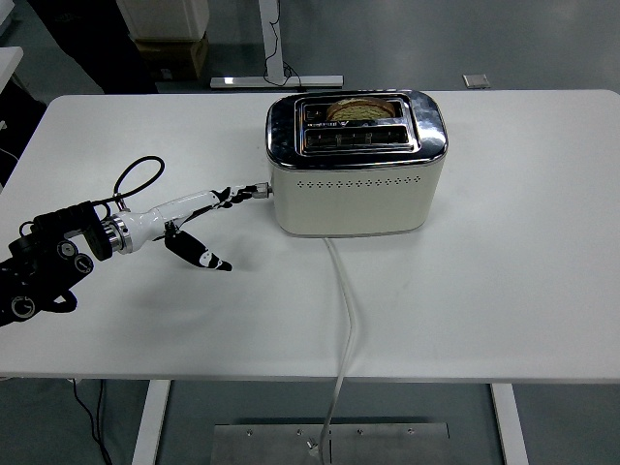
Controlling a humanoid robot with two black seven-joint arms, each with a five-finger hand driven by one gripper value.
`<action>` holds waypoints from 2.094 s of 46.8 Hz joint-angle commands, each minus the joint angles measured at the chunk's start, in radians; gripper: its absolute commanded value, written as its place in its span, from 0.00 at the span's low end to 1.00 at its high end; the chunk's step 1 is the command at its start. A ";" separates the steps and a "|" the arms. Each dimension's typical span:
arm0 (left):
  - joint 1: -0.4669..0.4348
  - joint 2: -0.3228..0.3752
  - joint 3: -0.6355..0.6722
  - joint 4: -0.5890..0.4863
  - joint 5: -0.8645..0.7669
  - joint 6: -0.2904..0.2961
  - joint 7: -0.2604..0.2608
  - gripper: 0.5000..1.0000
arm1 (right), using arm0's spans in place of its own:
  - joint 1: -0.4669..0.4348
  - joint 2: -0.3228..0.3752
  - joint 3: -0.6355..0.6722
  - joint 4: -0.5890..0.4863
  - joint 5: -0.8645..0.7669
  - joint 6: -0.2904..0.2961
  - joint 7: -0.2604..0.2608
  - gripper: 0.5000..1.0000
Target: Press down toaster
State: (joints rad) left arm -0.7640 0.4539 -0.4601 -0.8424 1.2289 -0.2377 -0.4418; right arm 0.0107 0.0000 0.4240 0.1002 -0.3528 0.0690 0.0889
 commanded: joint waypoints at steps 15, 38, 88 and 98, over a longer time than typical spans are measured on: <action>0.009 0.005 0.000 0.003 -0.038 0.000 0.000 1.00 | 0.000 0.000 0.001 0.000 0.000 0.000 0.000 1.00; 0.005 0.028 -0.008 0.023 -0.235 0.000 0.000 1.00 | 0.000 0.000 -0.001 0.001 0.000 0.000 0.000 1.00; 0.002 0.017 -0.048 0.149 -0.996 0.049 -0.008 1.00 | 0.000 0.000 0.001 0.001 0.000 0.000 0.000 1.00; 0.002 -0.007 -0.081 0.161 -1.059 0.054 -0.008 1.00 | 0.000 0.000 0.001 0.001 0.000 0.000 0.000 1.00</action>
State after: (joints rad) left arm -0.7627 0.4554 -0.5268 -0.6915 0.1767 -0.1837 -0.4489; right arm 0.0107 0.0000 0.4243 0.0999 -0.3528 0.0690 0.0890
